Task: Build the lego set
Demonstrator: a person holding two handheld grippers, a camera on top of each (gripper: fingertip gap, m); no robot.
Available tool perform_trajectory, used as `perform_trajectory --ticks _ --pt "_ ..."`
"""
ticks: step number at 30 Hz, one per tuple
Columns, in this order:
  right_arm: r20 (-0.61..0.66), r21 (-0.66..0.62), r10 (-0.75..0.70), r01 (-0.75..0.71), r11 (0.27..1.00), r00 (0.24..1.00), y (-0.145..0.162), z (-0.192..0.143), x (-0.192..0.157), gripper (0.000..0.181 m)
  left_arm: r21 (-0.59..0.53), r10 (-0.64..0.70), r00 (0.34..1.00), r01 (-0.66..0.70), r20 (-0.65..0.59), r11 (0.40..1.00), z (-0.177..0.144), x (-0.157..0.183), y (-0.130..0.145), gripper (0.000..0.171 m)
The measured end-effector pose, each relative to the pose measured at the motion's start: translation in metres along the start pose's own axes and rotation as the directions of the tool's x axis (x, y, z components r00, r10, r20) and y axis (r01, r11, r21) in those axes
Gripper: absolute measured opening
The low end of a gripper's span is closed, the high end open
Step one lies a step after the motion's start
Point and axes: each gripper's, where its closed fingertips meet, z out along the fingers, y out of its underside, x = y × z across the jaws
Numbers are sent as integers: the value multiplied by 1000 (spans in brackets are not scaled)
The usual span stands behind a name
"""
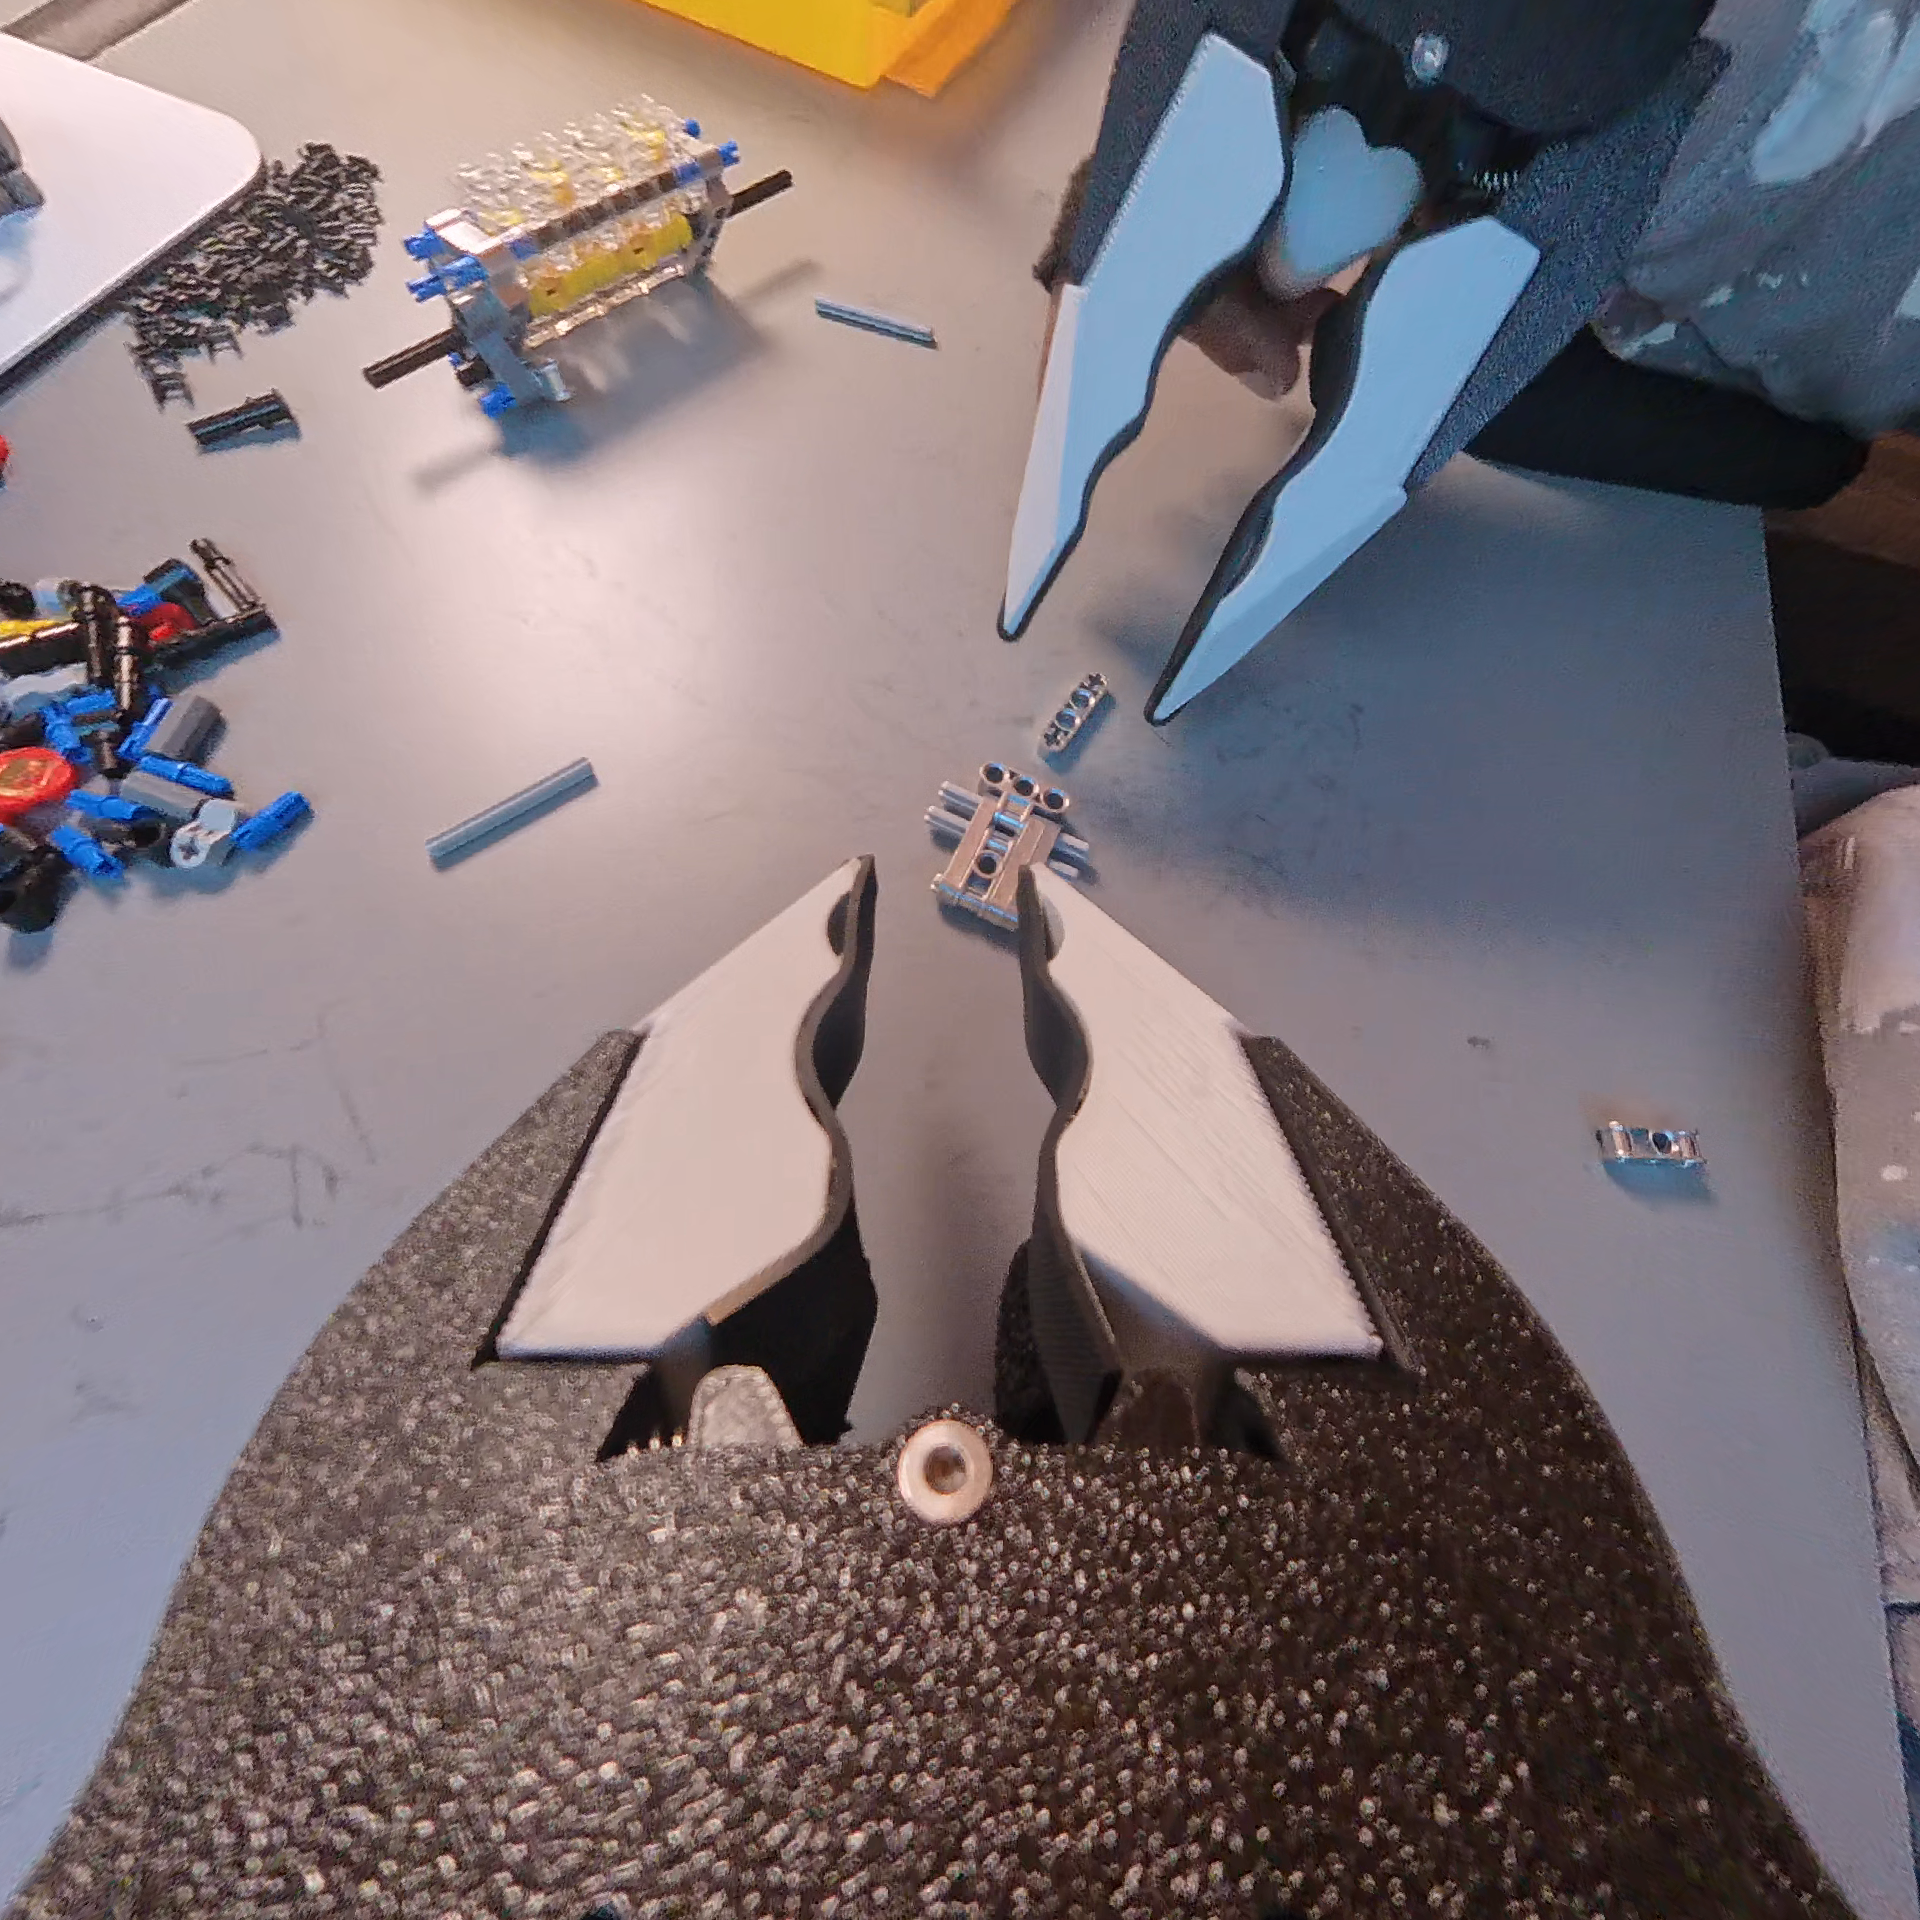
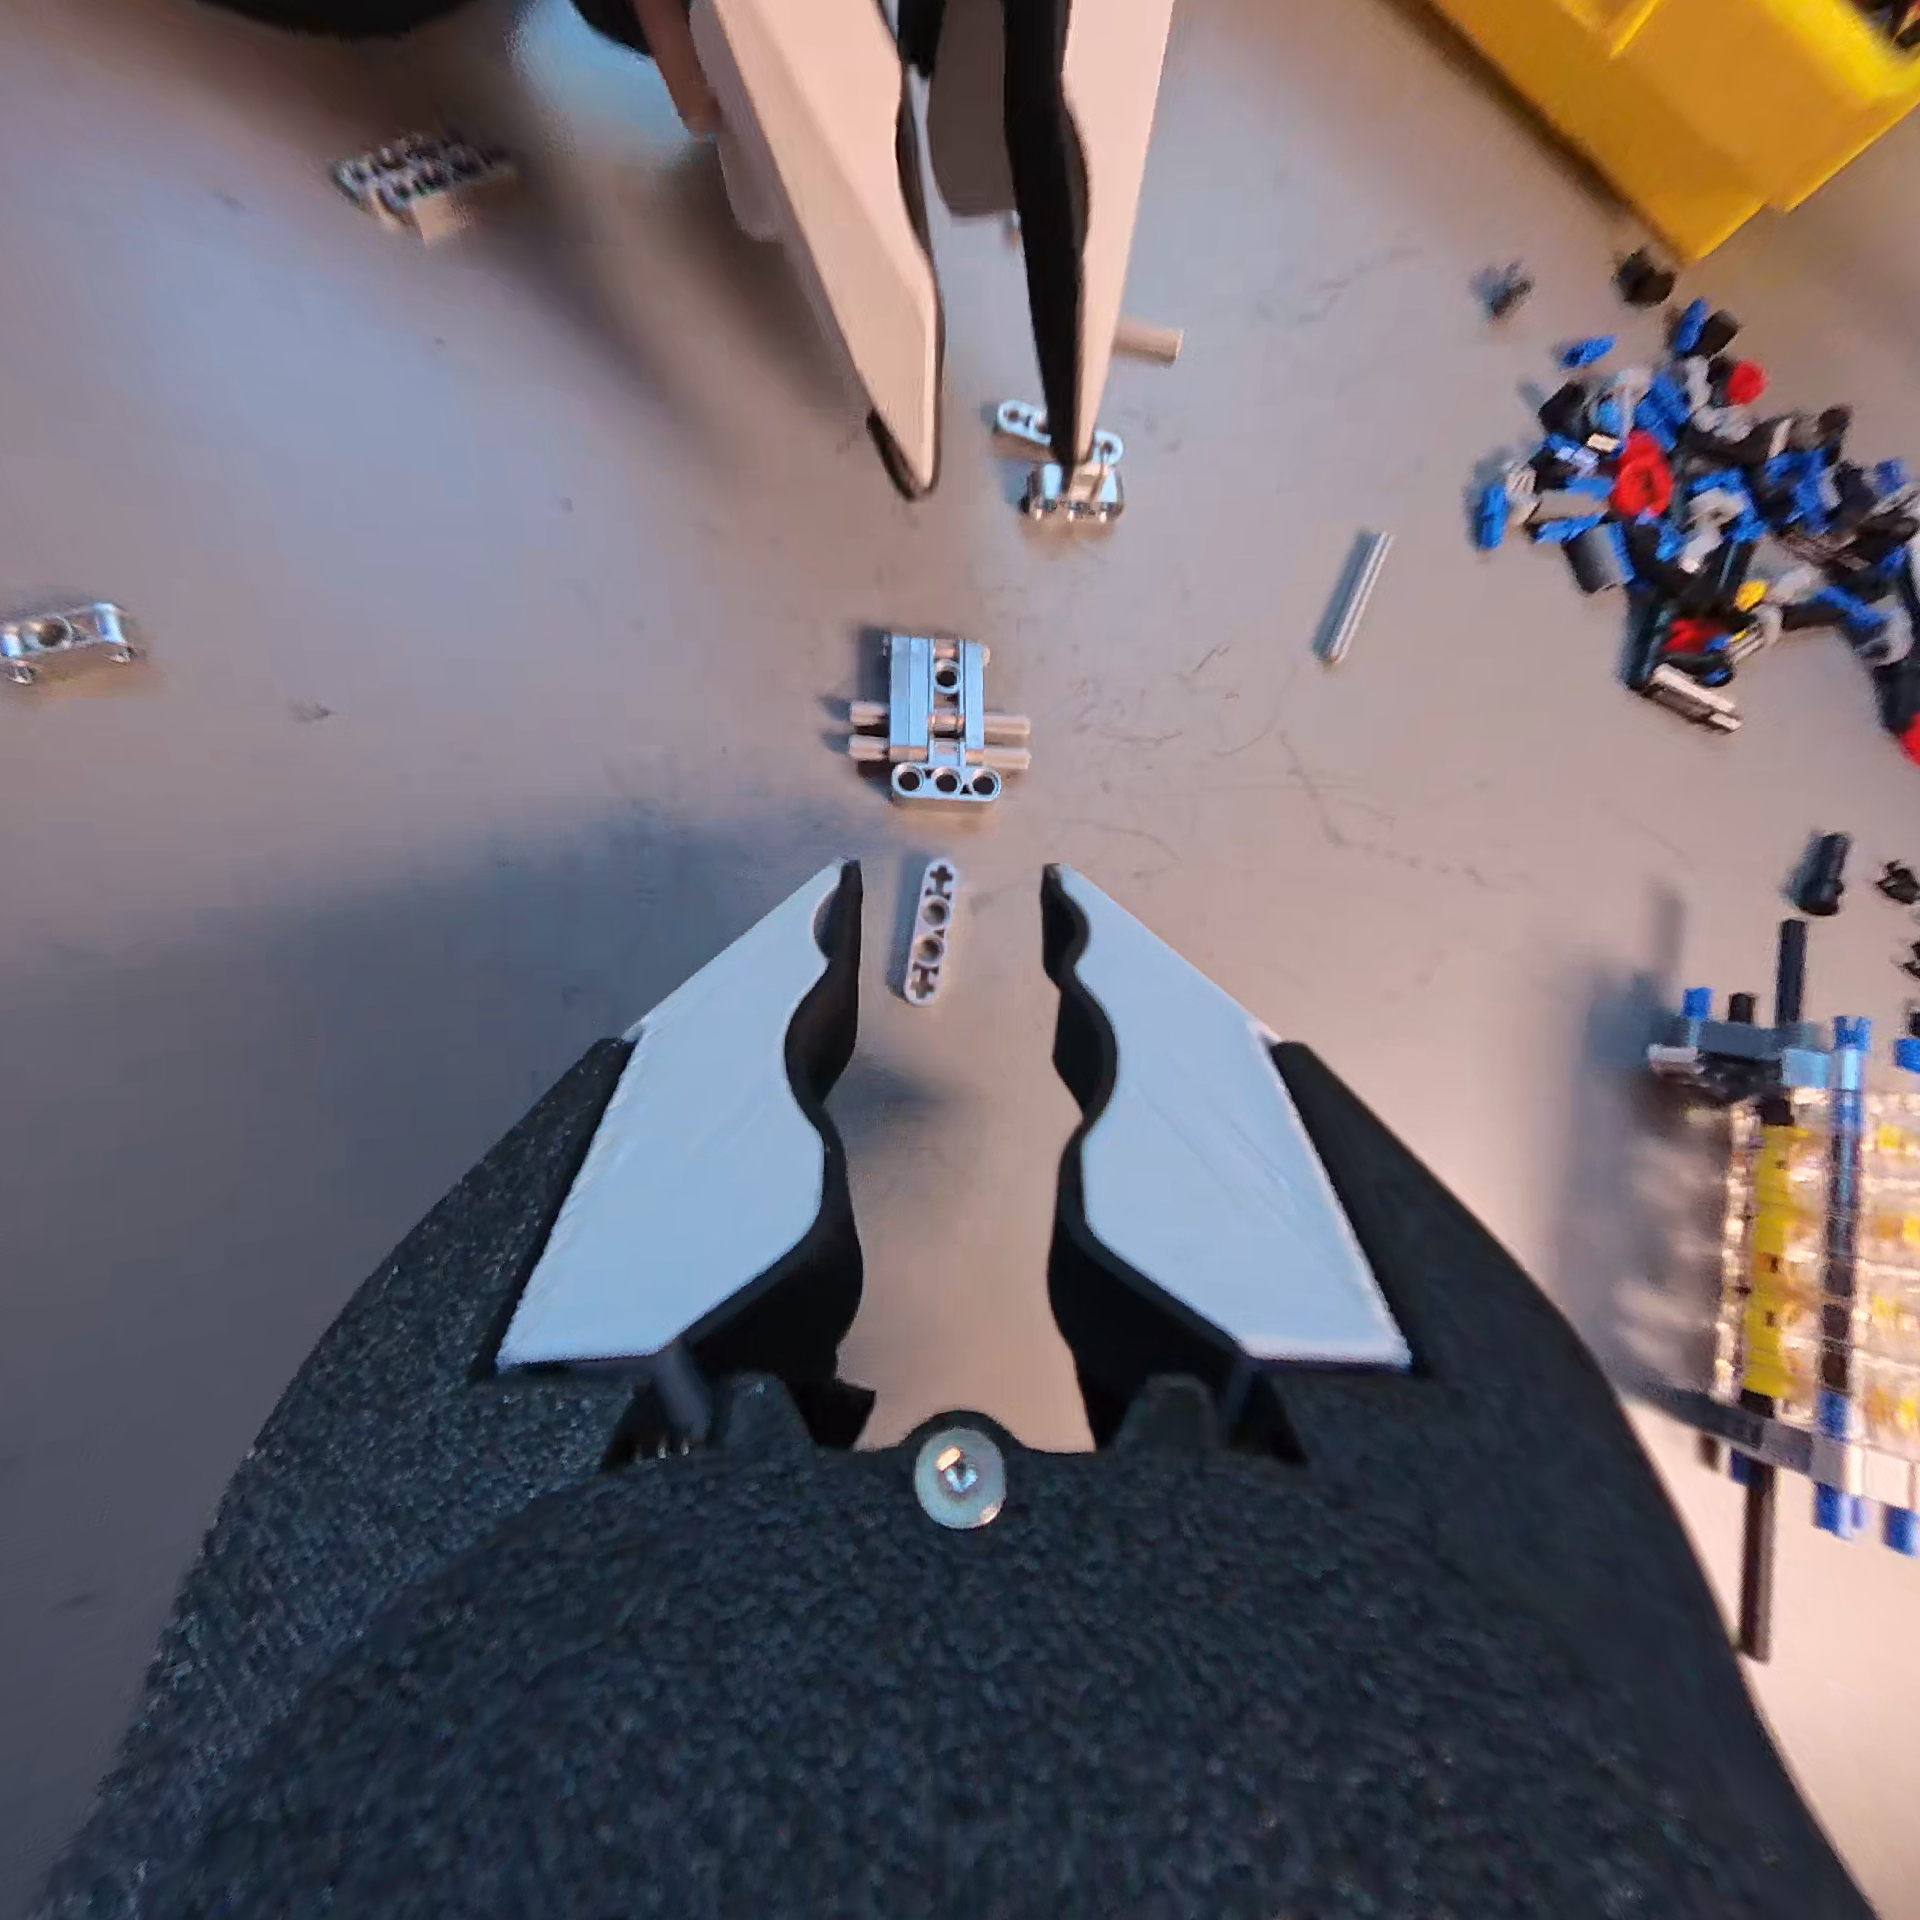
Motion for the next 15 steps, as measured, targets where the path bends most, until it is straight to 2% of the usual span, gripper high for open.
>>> perform_trajectory --ticks 5,8,12,15 --pt "33 9 -56 56 998 998 -7 14 -11 30 -65 89 995 -91 -37 994 10 13 10 26" --pt "24 -1 -54 54 999 998 -7 24 -3 31 -114 112 993 -116 -46 987 15 15 21 28" --pt "81 -2 -54 54 999 995 -8 31 -5 30 -137 122 991 -128 -51 982 19 14 27 28" --pt "102 -3 -38 39 999 994 -8 32 -6 21 -149 131 990 -137 -46 979 20 13 30 28"
